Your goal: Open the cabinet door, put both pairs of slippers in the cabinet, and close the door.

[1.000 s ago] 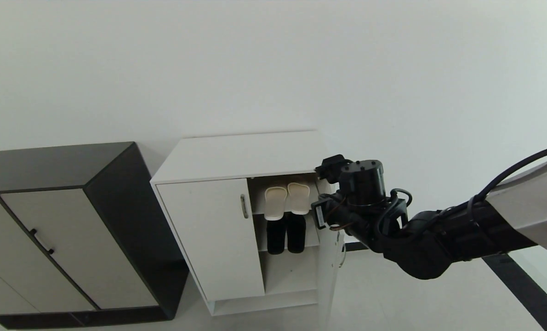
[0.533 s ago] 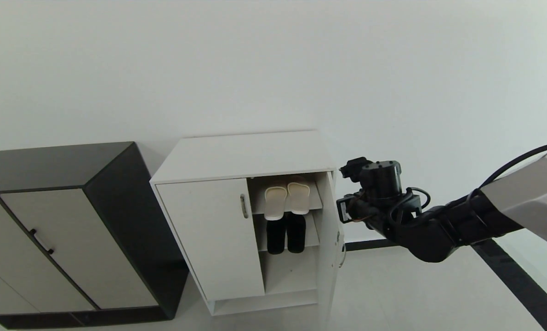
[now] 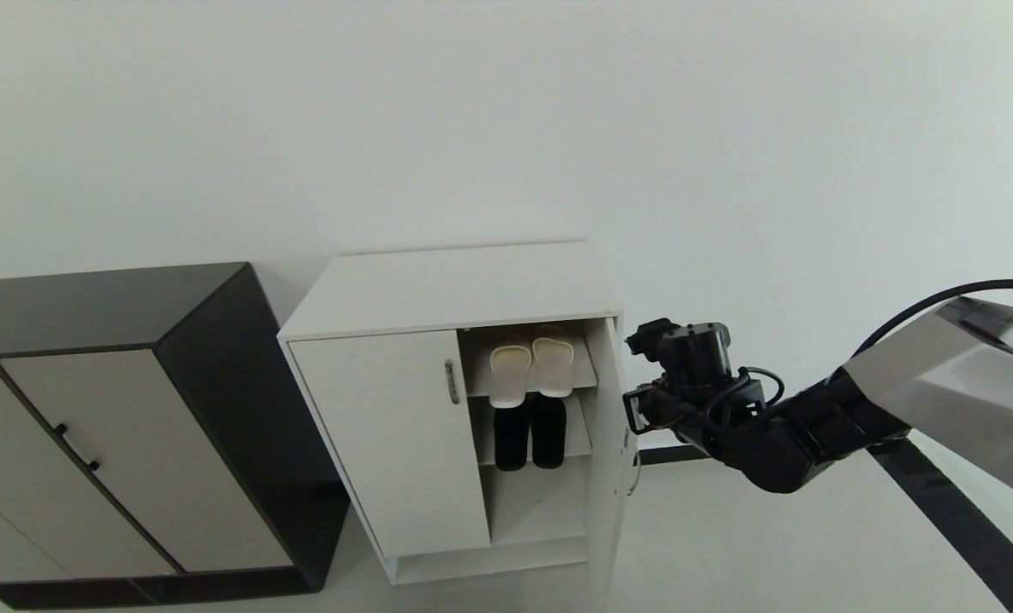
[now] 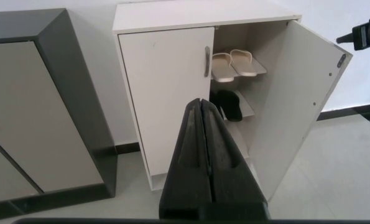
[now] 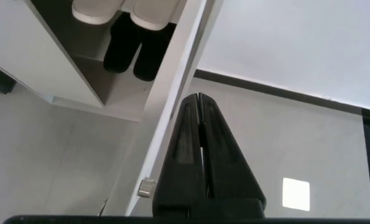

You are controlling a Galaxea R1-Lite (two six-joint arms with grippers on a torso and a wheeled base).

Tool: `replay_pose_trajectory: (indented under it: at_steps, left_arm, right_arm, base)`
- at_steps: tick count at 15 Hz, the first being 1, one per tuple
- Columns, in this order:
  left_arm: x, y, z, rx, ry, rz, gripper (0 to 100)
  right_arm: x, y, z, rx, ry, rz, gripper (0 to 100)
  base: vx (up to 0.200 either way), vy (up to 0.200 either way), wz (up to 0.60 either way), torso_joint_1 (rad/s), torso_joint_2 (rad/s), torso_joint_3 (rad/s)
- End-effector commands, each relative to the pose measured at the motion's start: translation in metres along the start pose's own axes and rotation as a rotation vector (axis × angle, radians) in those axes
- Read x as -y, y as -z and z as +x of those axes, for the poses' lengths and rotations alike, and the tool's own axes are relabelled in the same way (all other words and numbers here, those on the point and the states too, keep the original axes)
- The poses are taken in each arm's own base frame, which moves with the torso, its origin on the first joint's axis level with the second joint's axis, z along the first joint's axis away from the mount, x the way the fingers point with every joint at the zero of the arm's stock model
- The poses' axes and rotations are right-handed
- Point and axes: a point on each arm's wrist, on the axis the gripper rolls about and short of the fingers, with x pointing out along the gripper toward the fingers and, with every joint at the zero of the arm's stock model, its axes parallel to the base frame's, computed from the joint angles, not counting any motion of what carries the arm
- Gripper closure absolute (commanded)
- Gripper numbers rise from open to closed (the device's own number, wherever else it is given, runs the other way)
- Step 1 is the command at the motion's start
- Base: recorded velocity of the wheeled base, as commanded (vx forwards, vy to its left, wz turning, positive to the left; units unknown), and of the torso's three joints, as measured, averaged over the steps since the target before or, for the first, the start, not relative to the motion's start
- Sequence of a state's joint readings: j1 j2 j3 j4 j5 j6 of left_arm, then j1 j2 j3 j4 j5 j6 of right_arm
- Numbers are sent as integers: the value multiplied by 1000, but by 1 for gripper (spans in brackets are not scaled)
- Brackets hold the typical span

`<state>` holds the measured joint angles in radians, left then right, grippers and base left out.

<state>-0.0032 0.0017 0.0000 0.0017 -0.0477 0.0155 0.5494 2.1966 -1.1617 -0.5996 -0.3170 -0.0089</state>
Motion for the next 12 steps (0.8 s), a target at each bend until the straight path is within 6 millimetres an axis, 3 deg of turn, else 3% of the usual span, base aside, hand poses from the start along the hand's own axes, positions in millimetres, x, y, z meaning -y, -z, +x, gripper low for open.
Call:
replay_pose_trajectory:
  at_steps: [1, 9, 12]
  left_arm:
    - [0, 0, 0, -1, 0, 0, 100]
    - [0, 0, 0, -1, 0, 0, 100]
    - [0, 0, 0, -1, 0, 0, 100]
  right_arm:
    - [-7, 4, 2, -8, -18, -8, 100]
    - [-48, -4, -15, 62, -194, 36, 100]
    - [-47, -12, -20, 122, -252, 75, 100]
  base:
    - [0, 0, 0, 0, 0, 0]
    - [0, 0, 0, 0, 0, 0]
    - [0, 0, 0, 0, 0, 0]
